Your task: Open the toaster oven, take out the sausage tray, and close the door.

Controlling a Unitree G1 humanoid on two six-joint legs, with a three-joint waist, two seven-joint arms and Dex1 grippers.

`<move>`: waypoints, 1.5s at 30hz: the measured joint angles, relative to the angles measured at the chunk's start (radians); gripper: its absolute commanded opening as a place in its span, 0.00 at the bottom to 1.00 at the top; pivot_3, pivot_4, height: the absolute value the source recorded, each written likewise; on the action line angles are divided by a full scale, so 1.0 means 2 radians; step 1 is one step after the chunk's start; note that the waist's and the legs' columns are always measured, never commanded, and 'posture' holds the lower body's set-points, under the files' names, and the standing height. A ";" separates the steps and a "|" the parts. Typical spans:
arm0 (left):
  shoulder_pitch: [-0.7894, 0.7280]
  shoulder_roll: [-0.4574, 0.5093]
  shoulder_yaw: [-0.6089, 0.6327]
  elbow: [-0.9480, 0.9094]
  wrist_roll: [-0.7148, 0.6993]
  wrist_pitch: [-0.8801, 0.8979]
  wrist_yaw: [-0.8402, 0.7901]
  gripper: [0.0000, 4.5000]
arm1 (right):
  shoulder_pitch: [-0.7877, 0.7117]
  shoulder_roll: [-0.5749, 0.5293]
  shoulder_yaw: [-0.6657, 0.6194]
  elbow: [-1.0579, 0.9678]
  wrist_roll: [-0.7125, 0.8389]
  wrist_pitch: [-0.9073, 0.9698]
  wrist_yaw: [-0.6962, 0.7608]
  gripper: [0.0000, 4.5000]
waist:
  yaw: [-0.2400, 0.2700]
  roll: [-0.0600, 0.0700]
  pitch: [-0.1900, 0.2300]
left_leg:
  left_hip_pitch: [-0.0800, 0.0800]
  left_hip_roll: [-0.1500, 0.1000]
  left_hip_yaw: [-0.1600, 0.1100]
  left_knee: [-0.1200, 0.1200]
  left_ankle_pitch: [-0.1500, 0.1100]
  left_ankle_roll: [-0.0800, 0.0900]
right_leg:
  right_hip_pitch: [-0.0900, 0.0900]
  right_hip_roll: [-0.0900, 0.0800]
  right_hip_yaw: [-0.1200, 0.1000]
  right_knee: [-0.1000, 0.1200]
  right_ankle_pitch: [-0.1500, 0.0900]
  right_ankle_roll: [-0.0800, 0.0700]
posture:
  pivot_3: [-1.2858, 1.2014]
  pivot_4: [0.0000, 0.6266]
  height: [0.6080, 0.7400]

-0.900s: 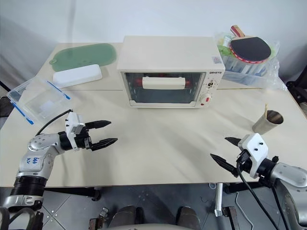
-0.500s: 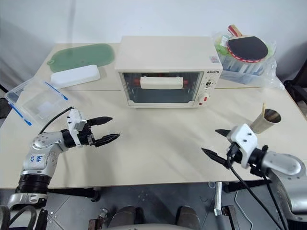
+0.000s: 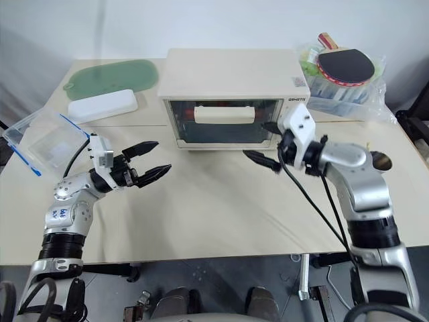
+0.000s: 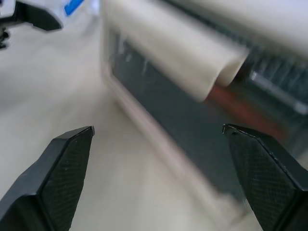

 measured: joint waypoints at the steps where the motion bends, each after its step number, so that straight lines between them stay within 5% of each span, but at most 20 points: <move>1: 0.000 -0.001 0.001 0.000 0.000 -0.001 0.000 1.00 | -0.010 0.003 0.005 0.013 -0.002 -0.008 0.006 0.99 | -0.001 0.000 0.000 | 0.000 0.000 0.000 0.000 0.000 0.000 | 0.000 0.000 0.000 0.000 0.000 0.000 | 0.52 0.24 1.00; 8: 0.005 -0.001 0.014 -0.006 -0.003 -0.004 0.010 1.00 | -0.057 0.022 0.027 0.098 -0.028 -0.053 0.046 0.99 | -0.010 0.000 0.000 | -0.004 0.000 0.001 0.001 0.000 0.000 | -0.005 0.000 0.000 0.002 0.000 0.000 | 0.52 0.24 1.00; 19: 0.021 0.024 0.049 -0.039 -0.023 0.039 0.036 1.00 | -0.062 0.025 0.028 0.046 -0.017 -0.024 0.088 0.99 | -0.017 0.000 0.000 | -0.004 0.000 0.001 0.001 0.000 0.000 | -0.005 0.000 0.000 0.002 0.000 0.000 | 0.52 0.24 1.00; 22: 0.009 0.035 0.051 -0.028 -0.023 0.049 0.036 0.88 | -0.036 0.017 0.031 0.005 -0.016 -0.007 0.096 1.00 | -0.017 0.000 0.000 | -0.004 0.000 0.001 0.000 0.000 0.000 | -0.006 0.000 0.000 0.002 0.000 0.000 | 0.52 0.24 1.00; 35: -0.081 0.044 0.048 0.062 -0.025 0.053 -0.011 0.01 | 0.018 0.018 0.045 -0.066 -0.019 0.015 0.081 1.00 | -0.020 0.000 0.000 | -0.004 0.001 0.002 0.000 0.000 -0.001 | -0.007 0.000 0.000 0.002 0.000 0.000 | 0.52 0.24 1.00; 45: -0.158 0.046 -0.004 0.152 0.008 0.048 -0.071 0.01 | 0.050 0.018 0.048 -0.101 -0.027 0.021 0.061 1.00 | -0.019 0.000 0.001 | -0.004 0.001 0.002 0.000 0.000 -0.001 | -0.007 0.000 -0.001 0.002 0.000 0.000 | 0.52 0.24 1.00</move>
